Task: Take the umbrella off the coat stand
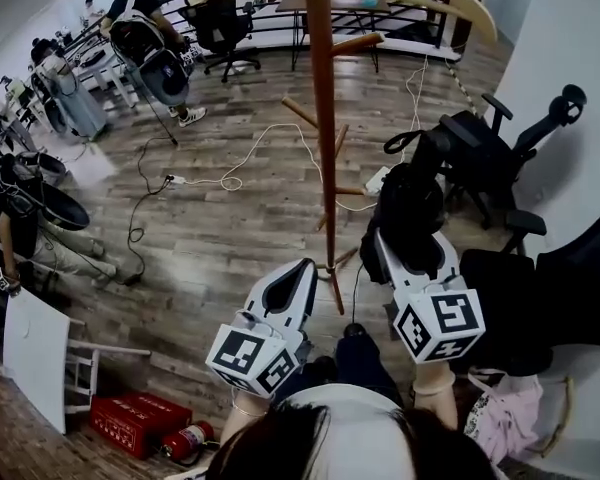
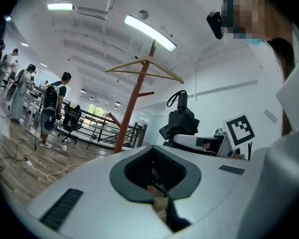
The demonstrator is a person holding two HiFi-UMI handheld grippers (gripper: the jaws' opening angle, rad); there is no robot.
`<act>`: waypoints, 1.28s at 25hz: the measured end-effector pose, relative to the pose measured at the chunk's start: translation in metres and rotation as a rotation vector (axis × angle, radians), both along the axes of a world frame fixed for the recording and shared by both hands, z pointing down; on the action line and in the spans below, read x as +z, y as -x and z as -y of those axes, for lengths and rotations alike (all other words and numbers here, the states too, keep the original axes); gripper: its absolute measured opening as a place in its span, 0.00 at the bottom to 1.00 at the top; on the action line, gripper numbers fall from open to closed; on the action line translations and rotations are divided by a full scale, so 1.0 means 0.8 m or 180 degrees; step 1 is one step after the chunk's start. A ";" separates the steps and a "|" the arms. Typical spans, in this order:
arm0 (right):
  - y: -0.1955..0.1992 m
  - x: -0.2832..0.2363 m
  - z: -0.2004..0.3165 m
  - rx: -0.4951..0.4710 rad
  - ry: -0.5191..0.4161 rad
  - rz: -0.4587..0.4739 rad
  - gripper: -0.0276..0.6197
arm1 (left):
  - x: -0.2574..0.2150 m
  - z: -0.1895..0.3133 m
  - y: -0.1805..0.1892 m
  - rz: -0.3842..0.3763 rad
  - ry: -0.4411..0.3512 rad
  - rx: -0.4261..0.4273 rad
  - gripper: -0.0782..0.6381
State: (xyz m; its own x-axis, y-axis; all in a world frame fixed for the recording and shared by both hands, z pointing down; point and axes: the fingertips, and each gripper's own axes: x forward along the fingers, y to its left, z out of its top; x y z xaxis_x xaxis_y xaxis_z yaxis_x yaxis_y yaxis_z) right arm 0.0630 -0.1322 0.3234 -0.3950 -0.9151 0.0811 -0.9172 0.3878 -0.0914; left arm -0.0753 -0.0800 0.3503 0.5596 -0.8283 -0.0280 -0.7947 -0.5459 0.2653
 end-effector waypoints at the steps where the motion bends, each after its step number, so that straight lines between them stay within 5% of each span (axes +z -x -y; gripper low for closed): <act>1: 0.001 0.002 -0.003 0.0007 0.0003 -0.0005 0.43 | 0.000 -0.002 0.000 -0.0002 0.0001 0.0001 0.12; 32: 0.007 0.028 -0.067 0.0204 -0.0027 0.0025 0.43 | 0.000 -0.036 0.039 0.0108 -0.0138 -0.0171 0.12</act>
